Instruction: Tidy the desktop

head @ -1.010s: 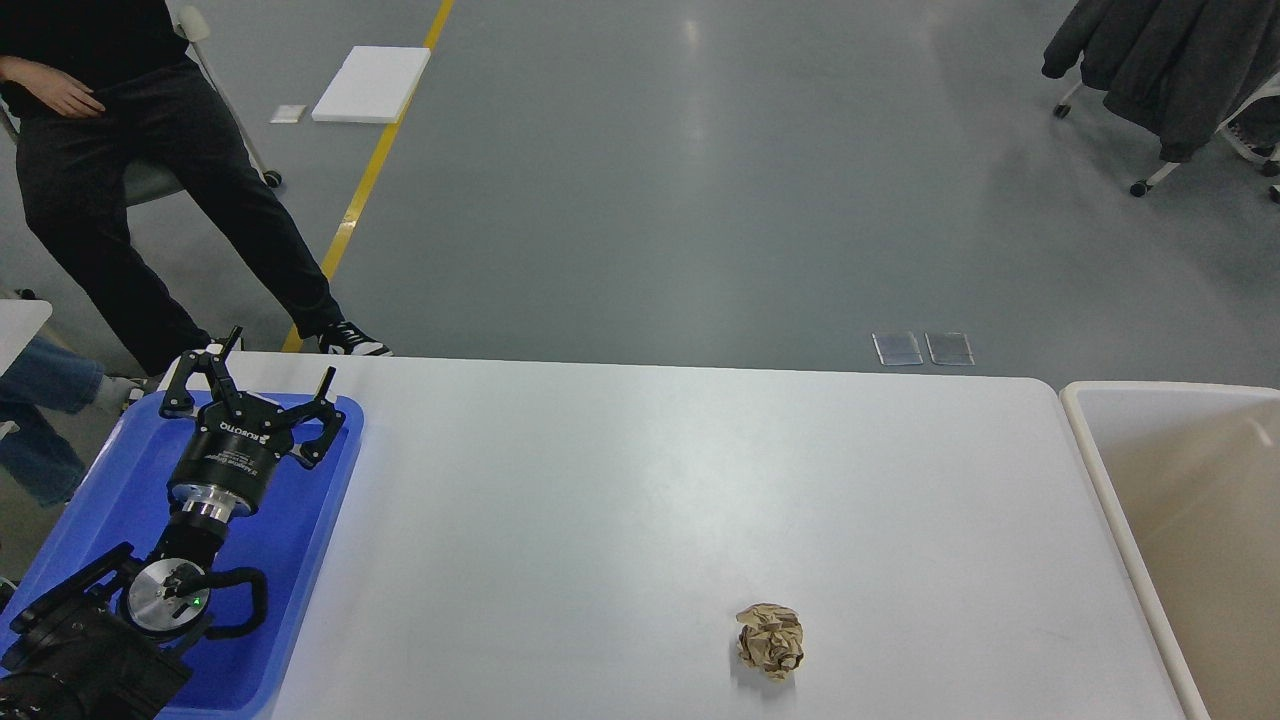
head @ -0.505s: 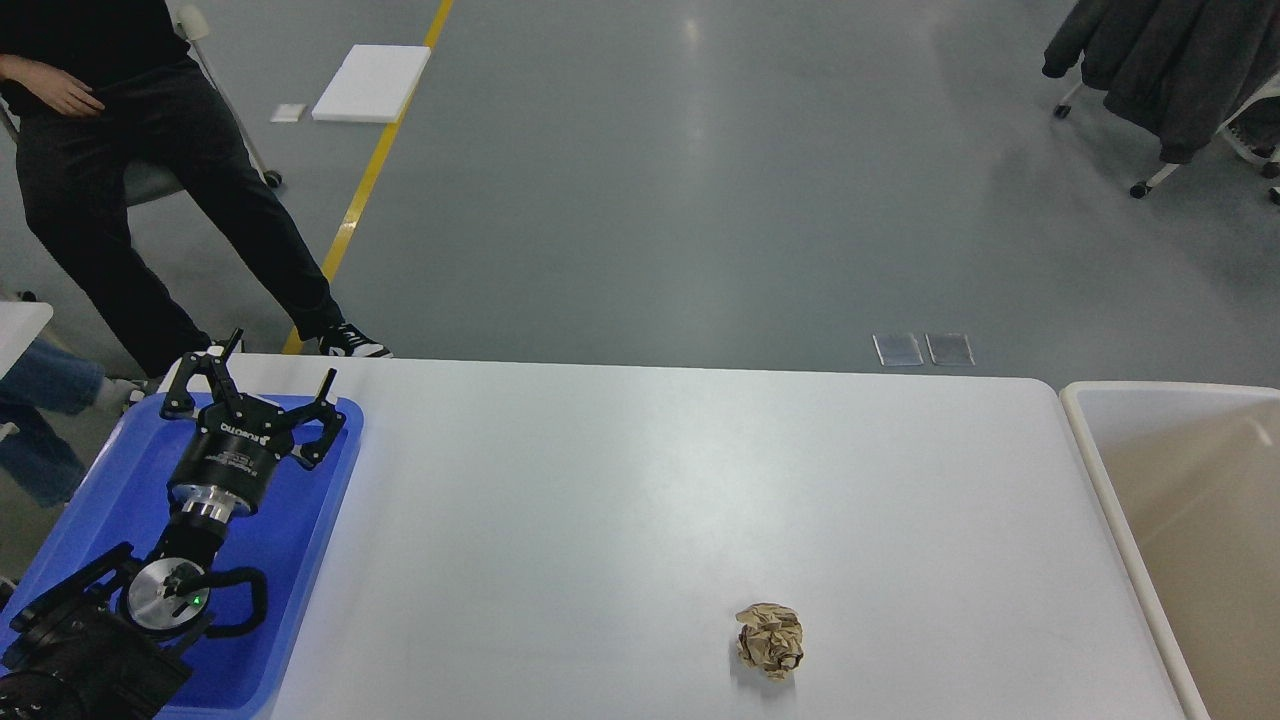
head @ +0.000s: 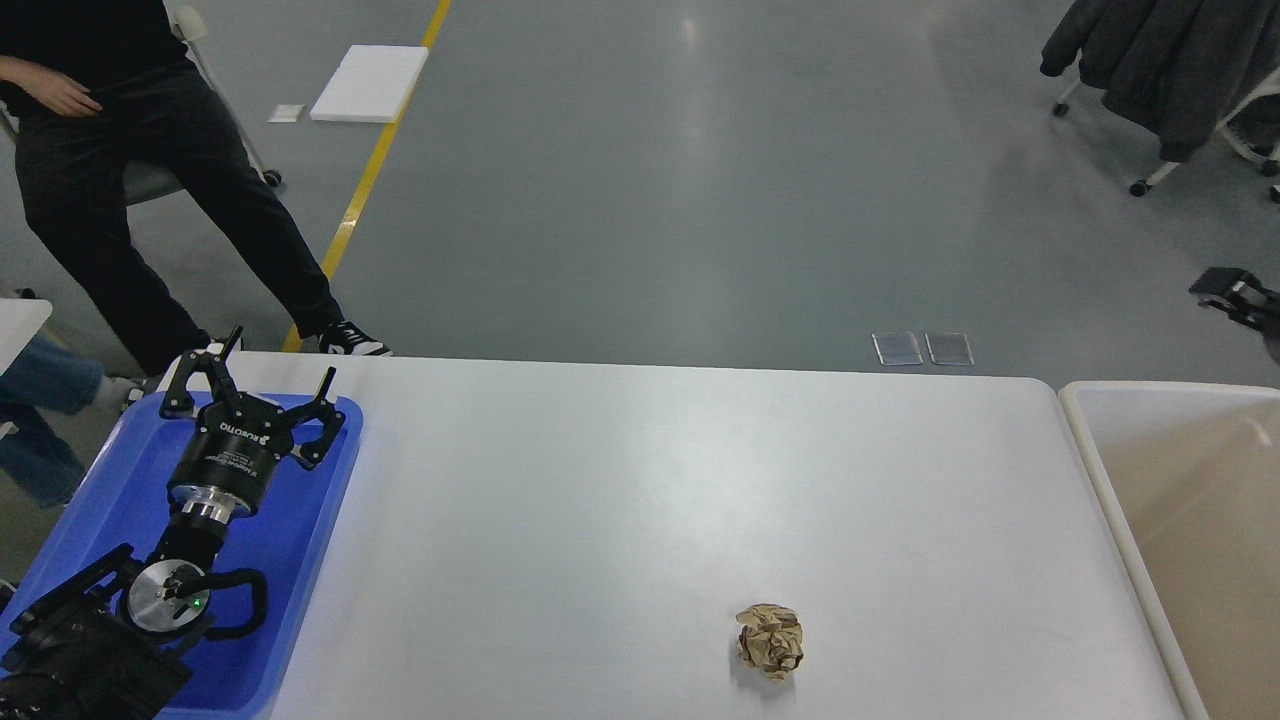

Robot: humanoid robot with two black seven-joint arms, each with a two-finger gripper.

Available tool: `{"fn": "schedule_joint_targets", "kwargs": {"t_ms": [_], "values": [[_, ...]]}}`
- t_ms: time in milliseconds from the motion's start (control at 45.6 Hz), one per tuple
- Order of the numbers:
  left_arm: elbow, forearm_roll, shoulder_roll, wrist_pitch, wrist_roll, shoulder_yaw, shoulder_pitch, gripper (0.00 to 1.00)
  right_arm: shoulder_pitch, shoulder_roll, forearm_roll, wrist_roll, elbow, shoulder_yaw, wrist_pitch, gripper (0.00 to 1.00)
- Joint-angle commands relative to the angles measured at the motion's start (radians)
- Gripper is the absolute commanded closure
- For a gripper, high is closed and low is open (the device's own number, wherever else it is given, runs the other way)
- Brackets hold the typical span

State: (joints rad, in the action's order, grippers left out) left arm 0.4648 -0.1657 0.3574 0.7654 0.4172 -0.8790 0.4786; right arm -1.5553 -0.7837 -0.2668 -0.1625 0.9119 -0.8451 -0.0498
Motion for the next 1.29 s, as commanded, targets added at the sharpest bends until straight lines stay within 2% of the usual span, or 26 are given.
{"fn": "schedule_joint_targets", "kwargs": {"t_ms": [0,110,263,373,483,680,878,1273], "values": [[0.0,0.0,0.0,0.0,0.0,0.0,0.0,0.01,-0.178,0.064,0.003,0.0,0.14,-0.175,0.08,0.0],[0.0,0.0,0.0,0.0,0.0,0.0,0.0,0.01,-0.25,0.087,0.004,0.001,0.143,-0.2,0.206,0.0],[0.0,0.0,-0.002,0.0,0.0,0.0,0.0,0.01,-0.318,0.101,0.004,0.001,0.156,-0.204,0.275,0.0],[0.0,0.0,-0.002,0.0,0.0,0.0,0.001,0.01,-0.379,0.208,0.003,0.0,0.171,-0.259,0.332,0.0],[0.0,0.0,0.0,0.0,0.0,0.0,0.0,0.01,-0.465,0.287,0.006,0.001,0.205,-0.315,0.441,0.0],[0.0,0.0,0.0,0.0,0.0,0.0,0.0,0.01,-0.568,0.305,0.017,0.004,0.251,-0.276,0.56,0.0],[0.0,0.0,0.0,0.0,0.0,0.0,0.0,0.01,-0.592,0.316,0.015,-0.002,0.268,-0.278,0.827,0.0],[0.0,0.0,0.0,0.0,0.0,0.0,0.001,0.01,-0.67,0.342,0.035,0.006,0.274,-0.259,0.835,0.0]]}}
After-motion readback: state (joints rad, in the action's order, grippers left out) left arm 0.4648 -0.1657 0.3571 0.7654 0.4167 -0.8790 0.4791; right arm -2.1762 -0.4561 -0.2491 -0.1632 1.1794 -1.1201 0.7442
